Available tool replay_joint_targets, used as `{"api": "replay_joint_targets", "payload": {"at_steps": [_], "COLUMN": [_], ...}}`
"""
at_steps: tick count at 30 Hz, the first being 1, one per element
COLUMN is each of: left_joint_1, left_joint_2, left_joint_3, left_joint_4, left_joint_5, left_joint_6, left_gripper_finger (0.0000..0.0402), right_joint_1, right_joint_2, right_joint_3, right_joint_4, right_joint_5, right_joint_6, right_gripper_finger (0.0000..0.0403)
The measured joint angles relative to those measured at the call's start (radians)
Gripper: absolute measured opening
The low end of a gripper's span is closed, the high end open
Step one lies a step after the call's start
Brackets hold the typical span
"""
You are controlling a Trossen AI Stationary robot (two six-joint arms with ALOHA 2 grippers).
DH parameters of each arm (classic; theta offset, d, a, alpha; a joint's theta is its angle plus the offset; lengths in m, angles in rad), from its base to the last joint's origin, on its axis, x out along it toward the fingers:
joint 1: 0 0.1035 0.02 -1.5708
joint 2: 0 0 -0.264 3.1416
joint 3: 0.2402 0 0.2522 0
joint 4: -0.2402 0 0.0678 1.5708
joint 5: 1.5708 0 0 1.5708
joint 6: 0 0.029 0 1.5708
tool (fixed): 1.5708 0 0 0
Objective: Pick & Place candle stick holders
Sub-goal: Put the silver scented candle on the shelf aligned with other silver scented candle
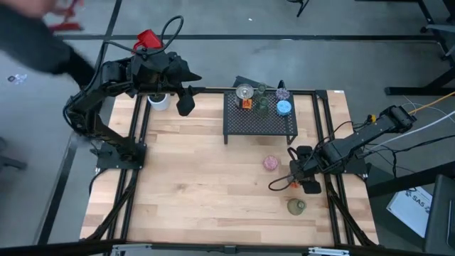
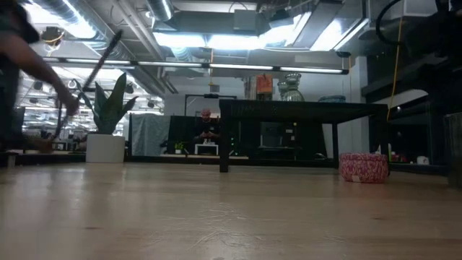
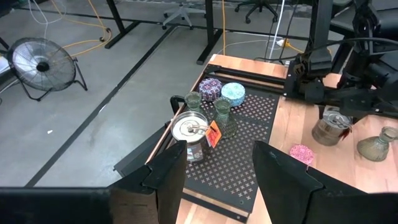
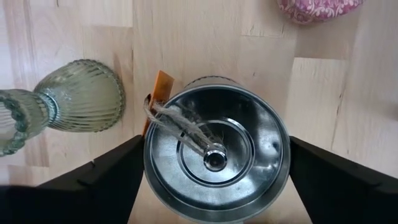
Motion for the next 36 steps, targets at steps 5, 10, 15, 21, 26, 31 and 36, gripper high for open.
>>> {"api": "replay_joint_targets", "payload": {"at_steps": [5,10,15,21,26,31,36], "left_joint_1": [0.000,0.000,0.000,0.000,0.000,0.000,0.000], "left_joint_2": [0.000,0.000,0.000,0.000,0.000,0.000,0.000], "left_joint_3": [0.000,0.000,0.000,0.000,0.000,0.000,0.000], "left_joint_4": [0.000,0.000,0.000,0.000,0.000,0.000,0.000], "left_joint_5": [0.001,0.002,0.004,0.004,0.004,0.004,0.004], "left_joint_6": [0.000,0.000,0.000,0.001,0.002,0.000,0.000], "left_gripper_finger": [0.0180,0.0180,0.0180,0.0180,0.0180,0.0180,0.0180], "right_joint_1": [0.000,0.000,-0.002,-0.016,-0.055,-0.116,-0.189], "right_joint_2": [0.000,0.000,0.000,0.000,0.000,0.000,0.000], "right_joint_3": [0.000,0.000,0.000,0.016,0.067,0.120,0.178], "right_joint_4": [0.005,0.017,0.032,0.030,0.025,-0.010,-0.065], "right_joint_5": [-0.002,-0.002,0.001,0.000,0.000,0.001,-0.023], "right_joint_6": [0.001,0.003,0.035,0.089,0.094,0.124,0.128], "right_gripper_finger": [0.0352,0.0354,0.0353,0.0353,0.0353,0.0353,0.0353]}}
